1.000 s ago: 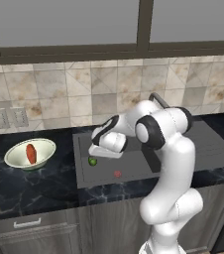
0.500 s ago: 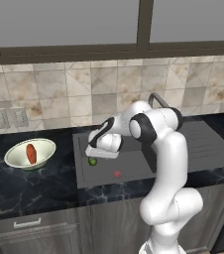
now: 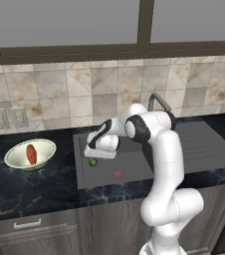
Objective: Pick the avocados from the sink and place them in one bowl. Place the sweet potato in the other bowl. Then turn off the sink faucet.
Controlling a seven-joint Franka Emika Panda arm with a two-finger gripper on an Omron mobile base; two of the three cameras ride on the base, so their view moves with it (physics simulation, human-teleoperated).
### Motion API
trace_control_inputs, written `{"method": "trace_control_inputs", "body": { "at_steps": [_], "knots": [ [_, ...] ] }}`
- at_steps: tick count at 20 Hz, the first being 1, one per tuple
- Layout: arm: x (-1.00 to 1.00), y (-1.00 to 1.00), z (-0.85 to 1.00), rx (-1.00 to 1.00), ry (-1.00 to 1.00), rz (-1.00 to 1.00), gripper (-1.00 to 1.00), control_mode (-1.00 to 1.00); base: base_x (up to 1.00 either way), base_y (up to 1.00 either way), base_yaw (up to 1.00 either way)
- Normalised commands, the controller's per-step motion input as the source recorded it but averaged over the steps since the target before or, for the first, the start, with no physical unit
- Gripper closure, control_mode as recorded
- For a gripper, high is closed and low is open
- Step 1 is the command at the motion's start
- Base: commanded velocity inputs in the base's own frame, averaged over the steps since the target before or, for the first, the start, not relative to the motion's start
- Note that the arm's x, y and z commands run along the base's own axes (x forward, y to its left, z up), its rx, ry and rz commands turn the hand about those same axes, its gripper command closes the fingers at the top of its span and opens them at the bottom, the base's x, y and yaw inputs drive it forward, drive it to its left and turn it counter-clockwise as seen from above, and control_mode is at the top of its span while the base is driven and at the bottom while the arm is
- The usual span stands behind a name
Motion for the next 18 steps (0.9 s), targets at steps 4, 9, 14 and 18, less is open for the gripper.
{"method": "trace_control_inputs", "body": {
  "at_steps": [4, 9, 14, 18],
  "knots": [
    [0.27, 0.12, -0.23, -0.04, 0.03, 0.00, -1.00, -1.00, 0.00, 0.00, 0.00],
    [0.17, 0.22, -0.14, -0.05, 0.01, 0.00, -1.00, -1.00, 0.00, 0.00, 0.00],
    [0.13, 0.15, -0.19, -0.06, 0.02, 0.00, -1.00, -1.00, 0.00, 0.00, 0.00],
    [0.03, 0.03, -0.26, -0.05, 0.01, 0.00, -1.00, -1.00, 0.00, 0.00, 0.00]
  ]
}}
